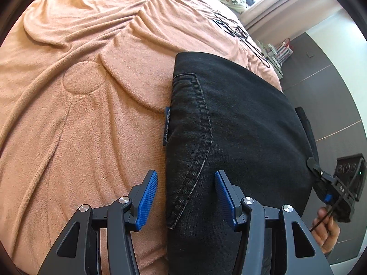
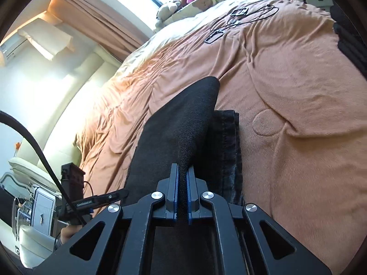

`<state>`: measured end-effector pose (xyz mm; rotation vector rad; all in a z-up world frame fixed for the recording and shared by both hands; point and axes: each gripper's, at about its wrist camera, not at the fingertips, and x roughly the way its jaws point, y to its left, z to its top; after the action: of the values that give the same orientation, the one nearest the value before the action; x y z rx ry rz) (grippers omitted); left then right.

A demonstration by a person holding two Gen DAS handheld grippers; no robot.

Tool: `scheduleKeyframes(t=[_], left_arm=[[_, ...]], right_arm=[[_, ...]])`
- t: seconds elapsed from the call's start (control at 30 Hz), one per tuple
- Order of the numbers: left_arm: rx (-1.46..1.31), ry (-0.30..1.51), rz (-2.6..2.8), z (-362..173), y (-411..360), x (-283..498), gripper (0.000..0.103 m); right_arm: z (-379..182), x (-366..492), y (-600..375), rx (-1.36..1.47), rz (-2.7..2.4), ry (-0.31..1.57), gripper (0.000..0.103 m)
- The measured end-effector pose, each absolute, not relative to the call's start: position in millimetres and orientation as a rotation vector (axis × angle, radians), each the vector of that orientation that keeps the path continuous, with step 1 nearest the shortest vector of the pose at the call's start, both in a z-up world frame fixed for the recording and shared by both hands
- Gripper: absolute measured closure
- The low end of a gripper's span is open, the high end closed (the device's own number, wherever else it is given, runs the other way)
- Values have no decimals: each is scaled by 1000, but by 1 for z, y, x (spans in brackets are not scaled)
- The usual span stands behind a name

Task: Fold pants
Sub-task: 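Position both open tools around the sides of the folded pants stack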

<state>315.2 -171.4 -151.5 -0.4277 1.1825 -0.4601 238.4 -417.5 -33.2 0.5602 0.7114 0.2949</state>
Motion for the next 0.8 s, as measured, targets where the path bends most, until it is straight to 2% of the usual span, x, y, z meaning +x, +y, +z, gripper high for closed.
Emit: scheduleKeyframes(t=[0.2,0.3,0.4,0.53,0.8], left_arm=[[-409,1180,-450,-149,-173,313,48],[-408,1181,-440,-148,-169,312,48],[-420,1174,-433,-147,-163,310,48],[-444,1187,-439,-150,-159,310,48],[-486,1223,-473,-159,-163,306,46]], right_arm=[[-72,236,-435,615,232,788,101],[-76,239,-439,652,247,805,98],[-69,235,-439,627,248,813,87],[-66,231,-442,618,279,823,68],[-81,232,-443,591,263,870,67]])
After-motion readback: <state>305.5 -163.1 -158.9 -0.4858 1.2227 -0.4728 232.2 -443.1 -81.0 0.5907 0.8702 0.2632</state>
